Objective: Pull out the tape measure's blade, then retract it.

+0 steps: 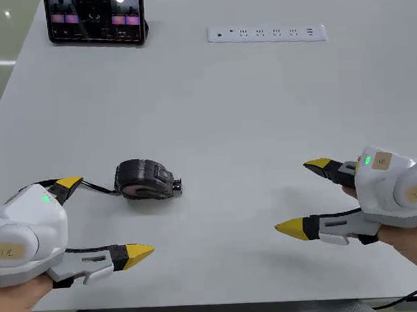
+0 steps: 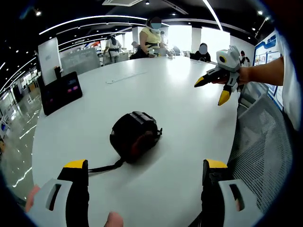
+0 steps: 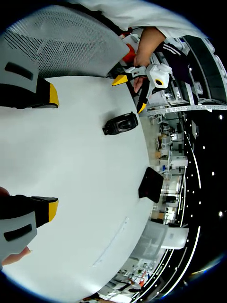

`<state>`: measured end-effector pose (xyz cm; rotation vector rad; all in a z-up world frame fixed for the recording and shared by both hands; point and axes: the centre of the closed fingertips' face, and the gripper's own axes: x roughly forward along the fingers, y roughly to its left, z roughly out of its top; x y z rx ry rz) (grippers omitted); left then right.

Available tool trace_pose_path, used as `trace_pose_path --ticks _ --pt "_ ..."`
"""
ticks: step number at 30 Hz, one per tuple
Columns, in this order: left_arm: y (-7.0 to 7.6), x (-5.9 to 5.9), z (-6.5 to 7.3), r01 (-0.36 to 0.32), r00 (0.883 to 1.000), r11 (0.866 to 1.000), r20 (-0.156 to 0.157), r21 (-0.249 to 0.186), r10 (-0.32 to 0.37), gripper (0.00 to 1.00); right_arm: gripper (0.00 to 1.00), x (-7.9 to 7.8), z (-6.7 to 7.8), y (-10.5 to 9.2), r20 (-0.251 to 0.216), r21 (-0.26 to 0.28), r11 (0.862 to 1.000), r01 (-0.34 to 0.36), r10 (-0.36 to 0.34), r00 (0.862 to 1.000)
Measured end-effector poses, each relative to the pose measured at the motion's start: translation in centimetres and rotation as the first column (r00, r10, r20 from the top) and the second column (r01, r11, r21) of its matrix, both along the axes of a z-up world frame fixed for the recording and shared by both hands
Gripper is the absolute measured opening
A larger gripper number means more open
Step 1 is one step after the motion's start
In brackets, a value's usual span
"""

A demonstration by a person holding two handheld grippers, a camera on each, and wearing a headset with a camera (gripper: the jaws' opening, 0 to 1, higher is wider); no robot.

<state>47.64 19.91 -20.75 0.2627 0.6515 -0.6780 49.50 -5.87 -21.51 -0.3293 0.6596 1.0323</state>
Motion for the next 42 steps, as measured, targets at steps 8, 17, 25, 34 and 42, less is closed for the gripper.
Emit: trace_pose_path --ticks 8,17,25,34,42 --pt "0.2 -0.2 -0.1 0.009 1.0 1.0 -0.01 -0.002 -0.009 0.99 0.77 -0.3 0.0 -1.7 -0.008 0.001 0.999 0.038 -0.038 0.999" --pt "0.2 -0.5 -0.2 0.028 0.999 1.0 -0.018 0.005 -0.028 0.99 0.78 -1.0 -0.2 -2.6 -0.018 -0.003 0.998 0.056 -0.057 0.998" --pt "0.4 -0.9 -0.2 0.034 0.999 0.999 -0.027 0.005 -0.034 0.99 0.83 -1.3 0.0 -3.0 -0.017 -0.006 0.998 0.067 -0.067 0.998" --pt "0.3 -1.2 -0.1 0.055 0.998 0.998 -0.033 0.002 -0.055 0.99 0.87 -1.8 0.0 -3.4 -0.021 -0.018 0.998 0.067 -0.068 0.997" --pt "0.2 -1.4 -0.2 0.074 0.997 0.997 -0.039 0.007 -0.074 0.99 0.87 -2.1 0.2 -4.0 -0.023 -0.022 0.996 0.082 -0.083 0.996"
